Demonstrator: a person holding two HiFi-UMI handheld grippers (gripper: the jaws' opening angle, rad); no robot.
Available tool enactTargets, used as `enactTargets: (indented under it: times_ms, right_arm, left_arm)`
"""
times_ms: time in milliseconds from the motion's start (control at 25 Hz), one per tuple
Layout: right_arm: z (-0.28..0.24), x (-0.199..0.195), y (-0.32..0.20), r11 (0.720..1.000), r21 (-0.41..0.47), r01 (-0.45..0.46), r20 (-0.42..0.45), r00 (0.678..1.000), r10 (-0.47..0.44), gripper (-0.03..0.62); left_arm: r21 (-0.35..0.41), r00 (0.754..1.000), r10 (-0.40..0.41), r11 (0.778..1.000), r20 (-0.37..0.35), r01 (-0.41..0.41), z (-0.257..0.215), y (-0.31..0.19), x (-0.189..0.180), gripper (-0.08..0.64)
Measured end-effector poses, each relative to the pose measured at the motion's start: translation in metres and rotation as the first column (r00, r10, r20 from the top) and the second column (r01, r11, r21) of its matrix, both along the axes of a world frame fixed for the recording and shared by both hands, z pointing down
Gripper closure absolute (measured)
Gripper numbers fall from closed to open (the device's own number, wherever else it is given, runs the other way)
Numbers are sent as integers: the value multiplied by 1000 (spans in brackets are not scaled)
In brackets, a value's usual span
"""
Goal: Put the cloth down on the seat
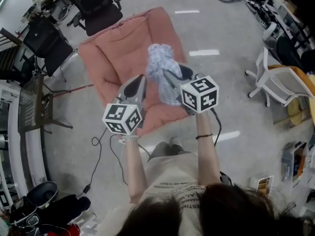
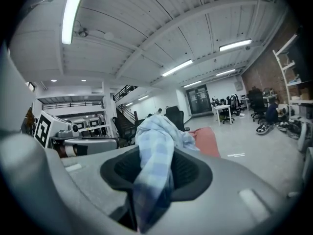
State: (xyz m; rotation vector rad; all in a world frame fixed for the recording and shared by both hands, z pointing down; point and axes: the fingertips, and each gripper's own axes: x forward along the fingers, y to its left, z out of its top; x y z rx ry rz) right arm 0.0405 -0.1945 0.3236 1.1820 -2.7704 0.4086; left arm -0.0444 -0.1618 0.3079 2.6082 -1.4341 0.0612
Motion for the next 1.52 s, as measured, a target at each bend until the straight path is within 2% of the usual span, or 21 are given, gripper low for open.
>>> enactTargets:
  times_ms: [360, 1000, 1240, 1400, 1520]
  right_arm:
    - [26, -2, -26, 999, -47, -8, -13, 1000, 7, 430]
    - [60, -20, -82, 988, -120, -95, -48, 995, 90, 430]
    - [88, -32, -106, 984, -151, -93, -85, 993, 81, 430]
    - [106, -35, -127, 984, -159, -77, -104, 993, 61, 430]
    - [127, -42, -136, 980, -189, -55, -100, 994, 37, 430]
  left_arm:
    - [-56, 999, 31, 998, 17, -30, 23, -27, 8, 572]
    - [-138, 994, 113, 984, 3, -111, 55, -92, -21, 572]
    - [-182, 990, 140, 973, -33, -143, 81, -112, -29, 572]
    - [-212, 979, 196, 955, -64, -205, 108, -123, -23, 572]
    - [-245, 976, 205, 945, -76, -218, 129, -132, -26, 572]
